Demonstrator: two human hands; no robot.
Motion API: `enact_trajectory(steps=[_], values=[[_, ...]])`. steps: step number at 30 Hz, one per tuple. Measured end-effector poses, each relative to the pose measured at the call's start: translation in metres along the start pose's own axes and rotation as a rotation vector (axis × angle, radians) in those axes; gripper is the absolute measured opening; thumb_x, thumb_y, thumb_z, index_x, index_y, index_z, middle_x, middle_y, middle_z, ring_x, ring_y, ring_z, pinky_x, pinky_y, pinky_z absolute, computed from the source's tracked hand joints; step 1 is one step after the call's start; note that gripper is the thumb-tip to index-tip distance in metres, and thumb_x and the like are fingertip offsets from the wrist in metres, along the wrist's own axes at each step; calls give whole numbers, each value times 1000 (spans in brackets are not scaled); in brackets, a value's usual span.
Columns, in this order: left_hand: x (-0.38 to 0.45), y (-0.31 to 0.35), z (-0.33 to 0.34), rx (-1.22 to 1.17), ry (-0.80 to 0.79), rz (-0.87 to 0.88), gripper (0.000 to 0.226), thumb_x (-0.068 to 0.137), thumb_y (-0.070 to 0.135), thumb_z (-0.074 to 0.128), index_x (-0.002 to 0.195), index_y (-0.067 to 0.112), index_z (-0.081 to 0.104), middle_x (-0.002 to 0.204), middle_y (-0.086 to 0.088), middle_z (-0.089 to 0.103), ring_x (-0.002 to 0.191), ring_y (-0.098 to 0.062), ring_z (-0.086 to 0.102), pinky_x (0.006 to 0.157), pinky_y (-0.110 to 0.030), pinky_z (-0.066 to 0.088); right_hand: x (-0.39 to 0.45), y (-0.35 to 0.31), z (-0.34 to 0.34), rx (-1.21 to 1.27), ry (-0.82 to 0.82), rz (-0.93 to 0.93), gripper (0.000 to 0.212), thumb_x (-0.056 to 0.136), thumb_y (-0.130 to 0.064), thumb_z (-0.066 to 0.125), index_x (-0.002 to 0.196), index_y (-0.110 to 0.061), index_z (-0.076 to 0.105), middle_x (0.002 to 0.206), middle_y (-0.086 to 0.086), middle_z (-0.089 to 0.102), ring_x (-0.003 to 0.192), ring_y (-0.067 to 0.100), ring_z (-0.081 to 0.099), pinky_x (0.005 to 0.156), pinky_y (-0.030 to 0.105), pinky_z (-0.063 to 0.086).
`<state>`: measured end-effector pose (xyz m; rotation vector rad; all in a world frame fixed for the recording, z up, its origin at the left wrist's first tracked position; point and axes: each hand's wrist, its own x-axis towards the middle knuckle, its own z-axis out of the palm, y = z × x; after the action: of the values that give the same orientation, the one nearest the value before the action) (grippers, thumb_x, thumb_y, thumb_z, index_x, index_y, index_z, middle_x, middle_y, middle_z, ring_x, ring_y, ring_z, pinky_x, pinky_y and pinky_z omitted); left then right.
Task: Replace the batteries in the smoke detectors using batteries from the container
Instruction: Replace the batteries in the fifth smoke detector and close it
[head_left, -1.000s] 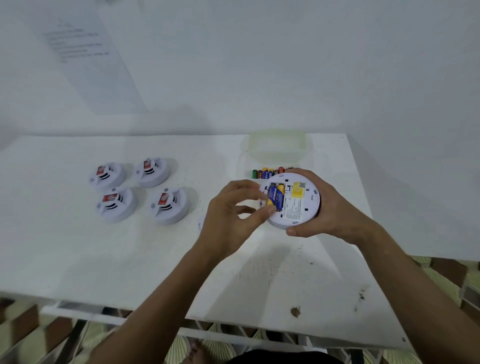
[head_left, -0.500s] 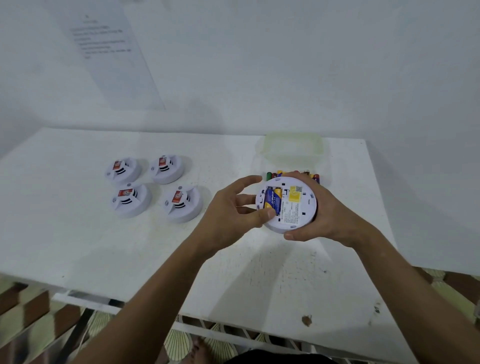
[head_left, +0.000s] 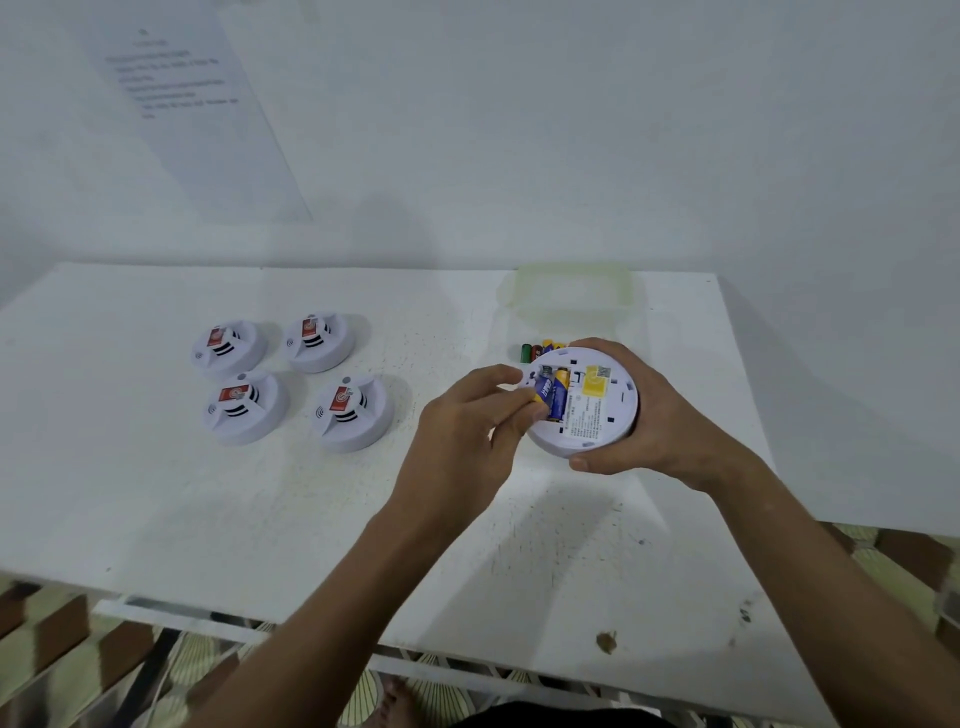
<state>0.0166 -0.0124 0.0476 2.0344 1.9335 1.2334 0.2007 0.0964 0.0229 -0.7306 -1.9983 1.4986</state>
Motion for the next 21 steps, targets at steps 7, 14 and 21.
enact_trajectory(steps=[7,14,21], values=[[-3,1,3,87,-3,67,19,84,16,65,95,6,76,113,-13,68,84,-17,68,68,-19,54,-3,1,3,14,-20,10,93,54,-4,85,134,-24,44,115,-37,58,114,-2,59,91,18,52],[2,6,-5,-149,-155,-361,26,81,23,75,107,19,73,113,9,63,80,5,61,67,-5,50,-4,0,1,1,-51,25,93,53,-3,86,134,-23,44,120,-31,58,119,3,56,92,20,52],[14,1,-19,-505,-377,-705,66,74,17,81,132,25,49,101,-7,74,84,-21,74,80,-44,60,-2,2,8,10,-96,36,96,54,-8,88,137,-24,43,132,-6,57,122,12,56,93,25,54]])
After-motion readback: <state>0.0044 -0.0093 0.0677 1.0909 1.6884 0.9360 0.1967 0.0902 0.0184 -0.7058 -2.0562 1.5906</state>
